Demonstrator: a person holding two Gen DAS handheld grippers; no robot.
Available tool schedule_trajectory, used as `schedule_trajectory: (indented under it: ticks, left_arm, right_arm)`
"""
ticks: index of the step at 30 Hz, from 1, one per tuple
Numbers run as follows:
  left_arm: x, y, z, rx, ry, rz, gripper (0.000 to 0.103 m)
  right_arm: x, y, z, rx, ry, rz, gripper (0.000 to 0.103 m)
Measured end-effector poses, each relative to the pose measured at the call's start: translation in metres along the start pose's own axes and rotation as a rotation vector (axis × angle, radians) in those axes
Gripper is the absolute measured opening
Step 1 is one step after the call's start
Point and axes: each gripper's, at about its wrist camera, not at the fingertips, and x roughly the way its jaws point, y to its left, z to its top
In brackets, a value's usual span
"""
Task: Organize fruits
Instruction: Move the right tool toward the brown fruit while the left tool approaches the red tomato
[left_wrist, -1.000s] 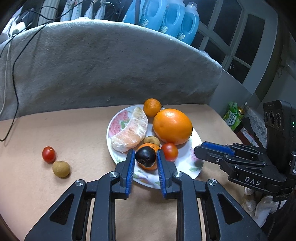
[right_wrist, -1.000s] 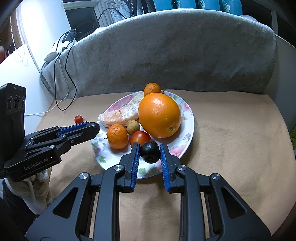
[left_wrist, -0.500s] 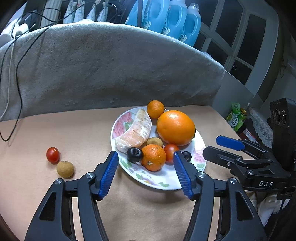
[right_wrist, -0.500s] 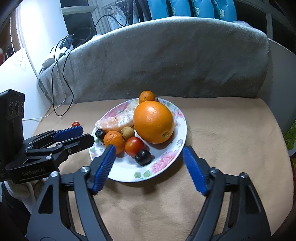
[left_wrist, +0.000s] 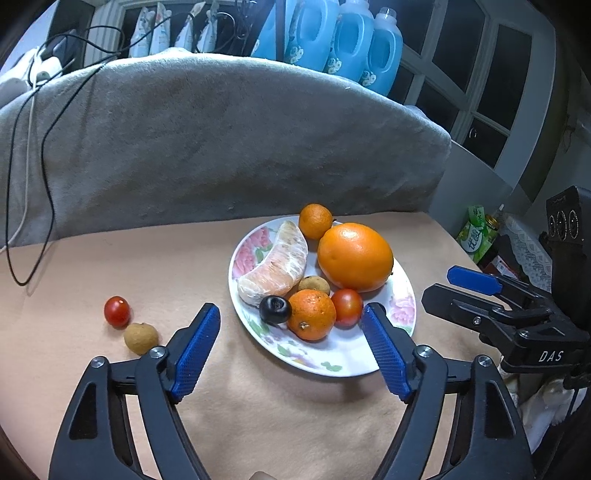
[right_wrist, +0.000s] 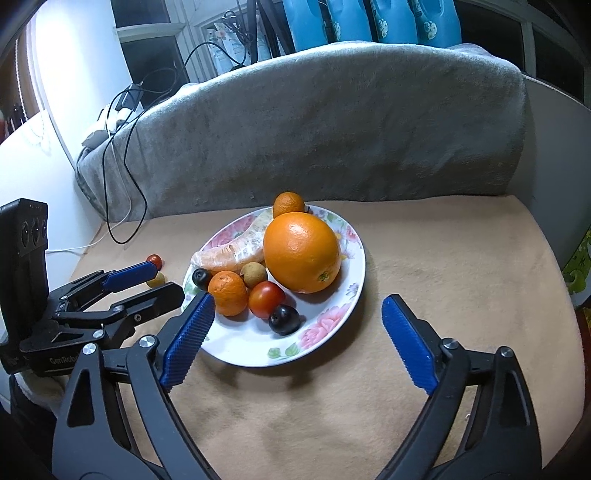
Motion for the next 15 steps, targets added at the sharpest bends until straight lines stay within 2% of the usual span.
schedule_trajectory:
  ticks: [15]
  left_arm:
    - [-0.012,-0.001,-0.003,0.028,-0.018,0.031,0.079]
  right_arm:
    - [-0.009,0.009,0.003,0.002,-0.021,0.034,0.099]
